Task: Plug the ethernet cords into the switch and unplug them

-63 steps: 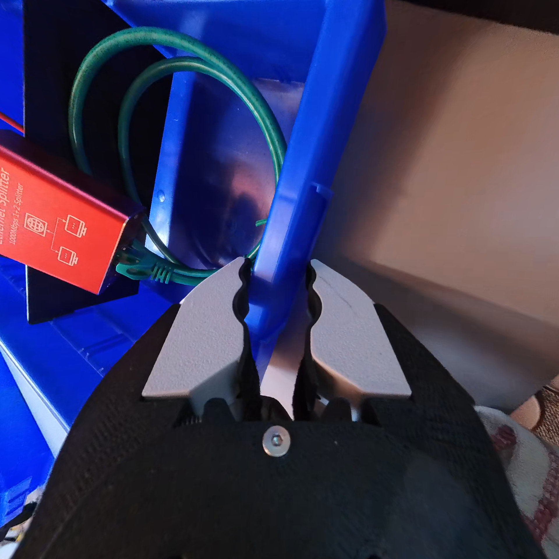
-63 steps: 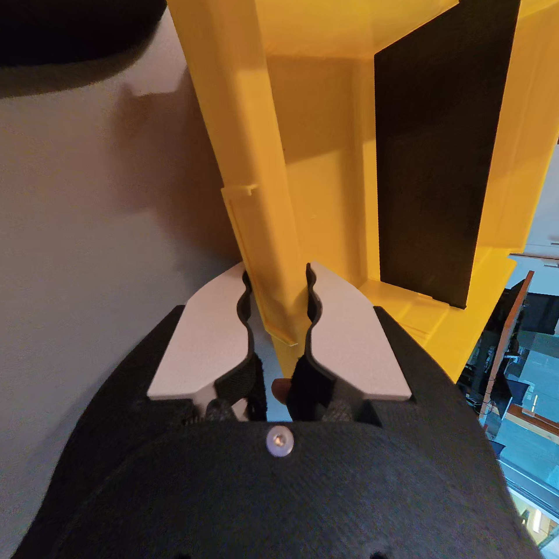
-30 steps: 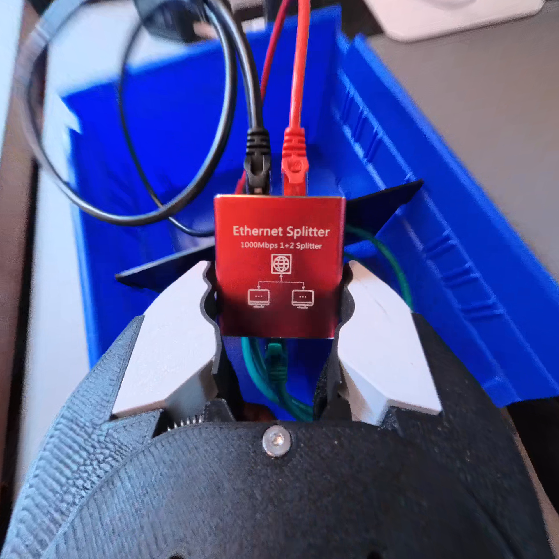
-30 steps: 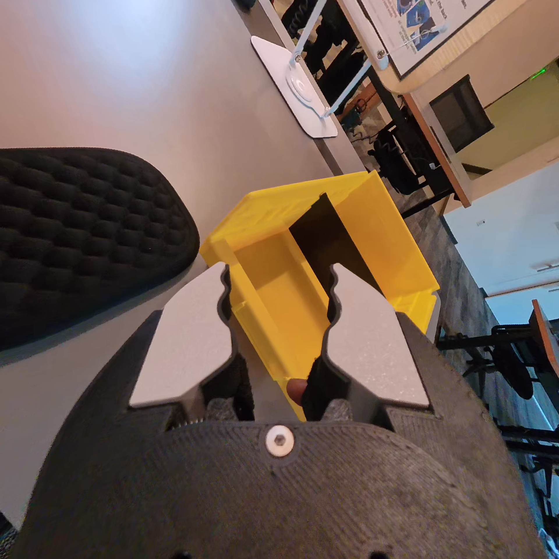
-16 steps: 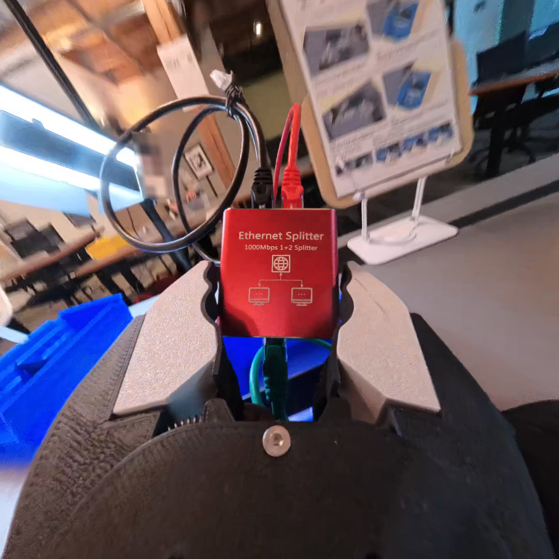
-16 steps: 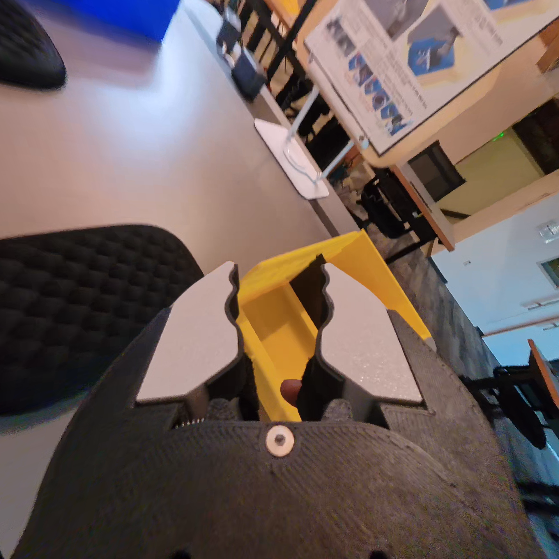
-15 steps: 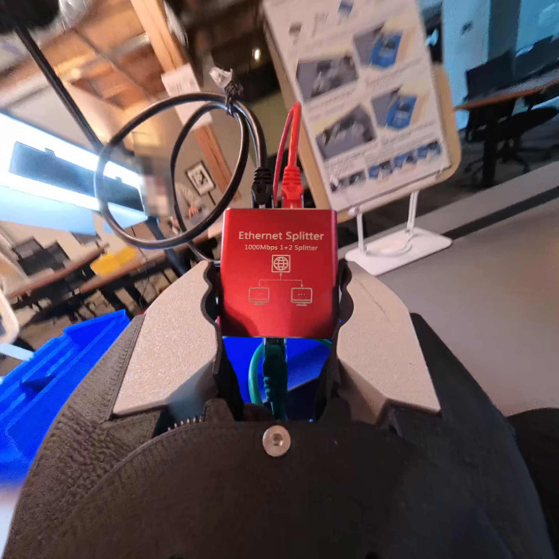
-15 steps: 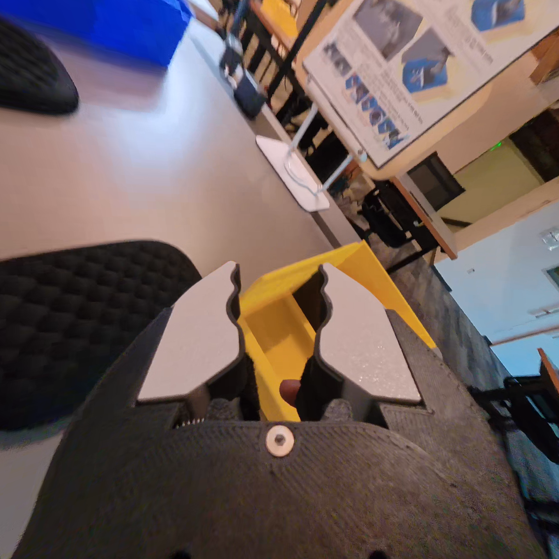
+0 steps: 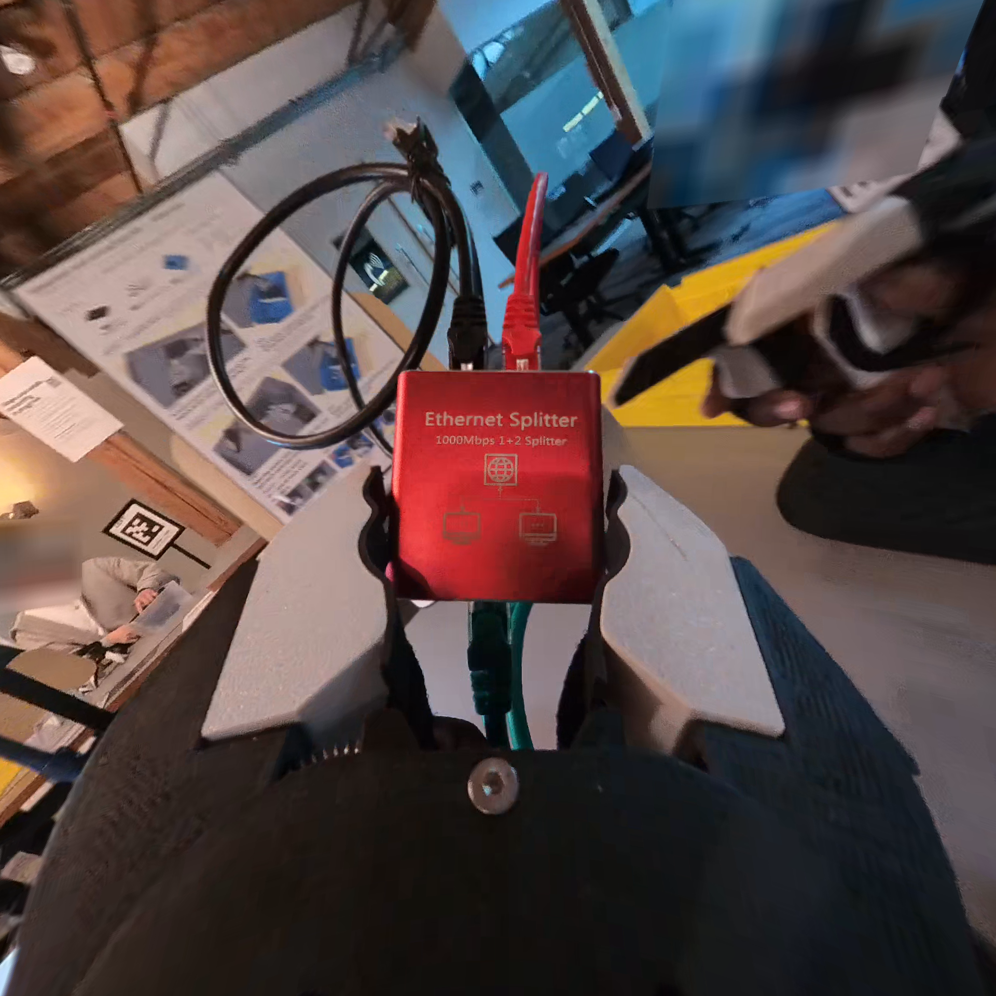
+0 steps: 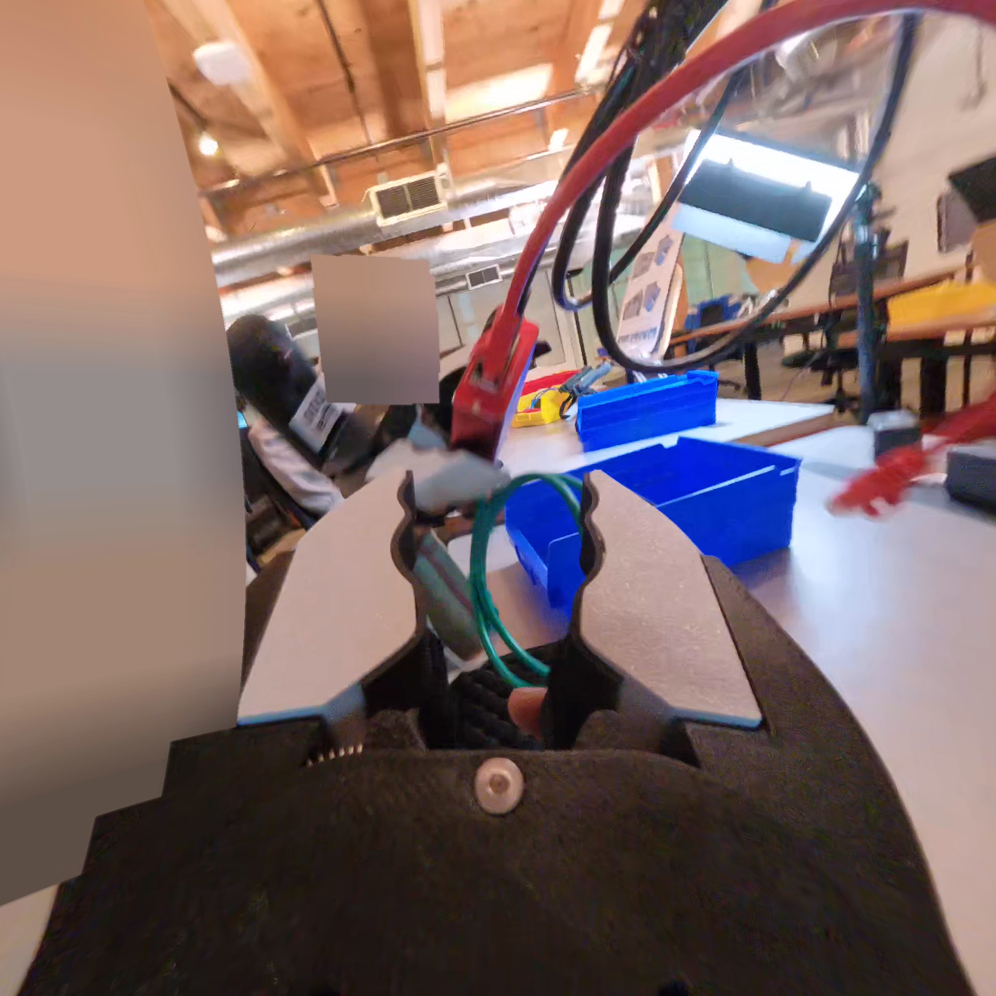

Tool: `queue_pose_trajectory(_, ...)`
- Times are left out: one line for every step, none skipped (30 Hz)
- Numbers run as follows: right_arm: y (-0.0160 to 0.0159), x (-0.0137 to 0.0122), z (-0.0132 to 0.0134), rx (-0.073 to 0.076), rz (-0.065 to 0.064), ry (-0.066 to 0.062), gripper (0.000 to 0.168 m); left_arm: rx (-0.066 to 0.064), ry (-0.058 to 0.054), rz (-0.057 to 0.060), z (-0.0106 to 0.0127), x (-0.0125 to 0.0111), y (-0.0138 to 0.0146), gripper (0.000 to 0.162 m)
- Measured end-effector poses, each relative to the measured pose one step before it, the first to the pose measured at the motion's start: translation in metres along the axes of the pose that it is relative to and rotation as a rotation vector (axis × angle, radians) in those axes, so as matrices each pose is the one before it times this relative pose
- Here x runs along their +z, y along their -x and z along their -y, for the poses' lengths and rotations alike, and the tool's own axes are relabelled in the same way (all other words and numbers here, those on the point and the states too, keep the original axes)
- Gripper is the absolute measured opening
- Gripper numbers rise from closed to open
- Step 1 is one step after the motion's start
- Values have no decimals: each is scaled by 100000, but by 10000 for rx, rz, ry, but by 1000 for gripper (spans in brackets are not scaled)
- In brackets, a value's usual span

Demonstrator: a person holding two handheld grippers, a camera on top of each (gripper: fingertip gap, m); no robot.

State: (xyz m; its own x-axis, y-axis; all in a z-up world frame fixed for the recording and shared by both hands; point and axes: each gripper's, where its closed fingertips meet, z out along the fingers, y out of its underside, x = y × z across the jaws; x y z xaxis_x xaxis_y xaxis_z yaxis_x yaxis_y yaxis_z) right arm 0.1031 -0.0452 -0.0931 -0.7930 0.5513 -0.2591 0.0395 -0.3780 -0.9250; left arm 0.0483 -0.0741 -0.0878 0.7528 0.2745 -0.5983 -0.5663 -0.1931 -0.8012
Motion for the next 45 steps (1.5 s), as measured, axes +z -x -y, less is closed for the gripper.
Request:
queue_pose_trajectory(-550,805,-328,460,-110,61,61,135,154,-203,-543,702,-1291,78)
queue_pose_trajectory(-392,688,-489,172,-47,160,63,31,135,-284,-494,652,-1276,78)
queue_pose_trajectory(-442,539,-564,27,-126,223,62,28,91,-239,-423,568,-1112,79)
queue_pose_trajectory(-576,388,-646,-48,-232,254,58,37,71,-194,-379,503,-958,78)
queue_pose_trajectory(-328,210,-678,-109,-54,265,47,64,187,-110,-532,431,-643,79)
queue_pose_trajectory(-124,-41,-540,-66,77,185,37,37,198,-74,-601,301,-287,79)
queue_pose_trajectory(-433,-214,-725,-143,-109,320,36,-83,248,-420,-624,220,-507,79)
queue_pose_trajectory(-518,-209,-921,-229,-175,389,35,-115,303,-588,-622,115,-602,75)
queue_pose_trajectory(-367,-210,-822,-228,-48,228,34,-400,25,-776,-221,-50,-659,73)
queue_pose_trajectory(6,-207,-466,89,232,-50,33,-730,-259,-592,153,-133,-232,77)
queue_pose_trajectory(299,-218,-228,205,429,-171,33,-831,-343,-492,260,-226,75,86)
queue_pose_trajectory(252,-227,-138,165,334,-189,32,-823,-144,-655,-45,-196,-9,96)
queue_pose_trajectory(13,-187,-188,52,100,-85,32,-853,198,-874,-580,-93,-244,102)
queue_pose_trajectory(-40,-135,-230,-61,8,-1,32,-871,387,-1013,-905,33,-450,107)
queue_pose_trajectory(-11,-84,-202,-26,11,26,32,-755,287,-886,-767,171,-432,106)
queue_pose_trajectory(21,-42,-160,36,19,27,30,-503,121,-758,-574,290,-501,99)
queue_pose_trajectory(64,-26,-121,38,43,33,30,-281,35,-630,-447,333,-467,85)
queue_pose_trajectory(83,-14,-108,44,64,33,31,-339,-49,-245,-281,373,54,74)
queue_pose_trajectory(-77,-32,-132,74,-49,60,31,-313,79,-377,-320,249,-133,64)
queue_pose_trajectory(-307,-88,-197,55,-156,122,31,-202,19,-584,-46,57,-482,49)
queue_pose_trajectory(-262,-115,-111,98,-89,65,31,-108,-170,-404,229,-13,-302,36)
queue_pose_trajectory(-216,-90,-31,121,-32,2,30,-118,-161,-179,165,14,-28,32)
queue_pose_trajectory(-110,-13,-41,100,14,13,30,-170,-44,-187,-17,-10,6,30)
queue_pose_trajectory(-128,17,-94,76,-42,71,31,-198,-81,-227,9,-70,-15,29)
queue_pose_trajectory(-53,32,-27,110,-3,53,30,-222,-95,-237,12,-86,-39,29)
queue_pose_trajectory(35,-23,89,144,87,-27,30,-277,-185,-266,103,-69,-132,29)
queue_pose_trajectory(48,-198,303,202,118,-203,30,-269,-228,-217,149,-141,-128,29)
queue_pose_trajectory(-34,-436,627,256,80,-446,32,-234,-202,-108,113,-240,21,29)
queue_pose_trajectory(-91,-608,683,300,63,-490,35,-198,-142,-11,38,-302,120,28)
queue_pose_trajectory(-120,-662,527,270,66,-338,31,-138,-95,79,-26,-312,212,28)
queue_pose_trajectory(-185,-564,302,184,7,-162,28,-113,-46,81,-42,-274,182,28)
queue_pose_trajectory(-308,-350,-24,86,-109,59,27,-55,22,26,-86,-186,58,29)
queue_pose_trajectory(-106,-105,-318,-30,-14,242,23,-8,49,7,-95,-86,-10,29)
queue_pose_trajectory(53,99,-428,-19,67,313,23,0,63,-10,-89,0,-41,29)
queue_pose_trajectory(144,243,-325,5,109,235,26,7,56,-18,-78,70,-47,29)
queue_pose_trajectory(116,286,-148,9,103,111,27,-6,42,-22,-41,94,-58,29)
queue_pose_trajectory(45,236,-32,0,73,41,26,37,66,-34,-45,111,-109,29)
queue_pose_trajectory(34,133,42,-39,72,-11,23,96,72,-40,-50,76,-155,29)
queue_pose_trajectory(49,25,48,-119,64,-24,20,95,23,0,20,61,-135,29)
queue_pose_trajectory(92,-6,50,-97,73,-26,19,102,17,64,14,32,-40,29)
queue_pose_trajectory(54,-31,-47,-80,20,38,18,183,75,141,-75,43,23,29)
queue_pose_trajectory(95,-52,-167,-238,1,119,17,311,141,222,-134,34,39,29)
queue_pose_trajectory(73,-61,-178,-435,-89,121,17,396,141,338,-76,24,89,30)
queue_pose_trajectory(23,-18,-160,-483,-181,121,17,463,97,481,1,-11,238,30)
queue_pose_trajectory(19,16,-161,-482,-205,125,14,437,28,403,89,-37,167,34)
